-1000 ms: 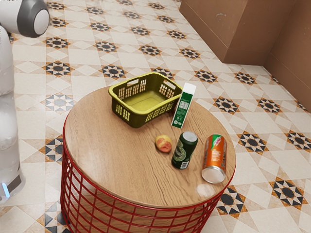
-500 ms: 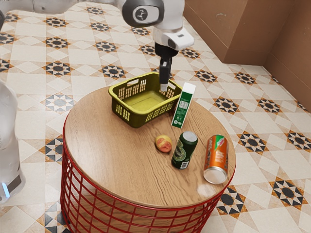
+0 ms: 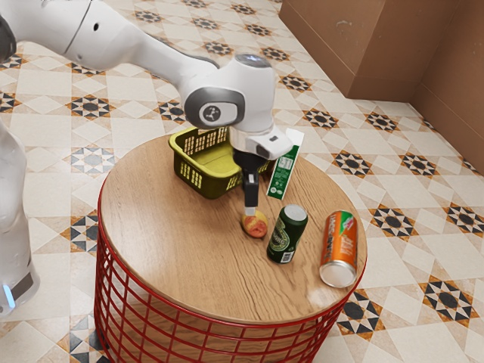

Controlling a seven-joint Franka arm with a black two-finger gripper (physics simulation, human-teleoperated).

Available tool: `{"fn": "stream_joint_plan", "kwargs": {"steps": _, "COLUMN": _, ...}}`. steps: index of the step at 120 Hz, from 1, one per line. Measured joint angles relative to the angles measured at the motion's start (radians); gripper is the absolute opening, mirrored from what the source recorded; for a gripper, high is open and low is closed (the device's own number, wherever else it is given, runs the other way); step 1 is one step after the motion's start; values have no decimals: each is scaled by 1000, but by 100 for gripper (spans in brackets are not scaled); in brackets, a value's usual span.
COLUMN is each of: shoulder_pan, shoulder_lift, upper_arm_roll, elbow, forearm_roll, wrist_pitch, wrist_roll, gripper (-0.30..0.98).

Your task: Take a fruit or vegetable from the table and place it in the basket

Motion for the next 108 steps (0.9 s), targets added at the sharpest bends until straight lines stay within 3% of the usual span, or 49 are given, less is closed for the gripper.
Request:
{"fn": "stream_joint_plan", "kwargs": {"steps": 39, "shoulder_pan": 4, "shoulder_lift": 73, "upper_arm_roll": -2, "elbow": -19, "forearm_roll": -10, "wrist_pitch": 114, "wrist_roll": -65, "gripper": 65}}
{"fn": "stream_joint_plan", "kwargs": {"steps": 108, "shoulder_pan": 3, "shoulder_lift": 95, "upper_arm_roll": -2, "elbow": -44, "forearm_roll": -23, "wrist_pitch": 164, "wrist_roll": -122, "gripper": 64}}
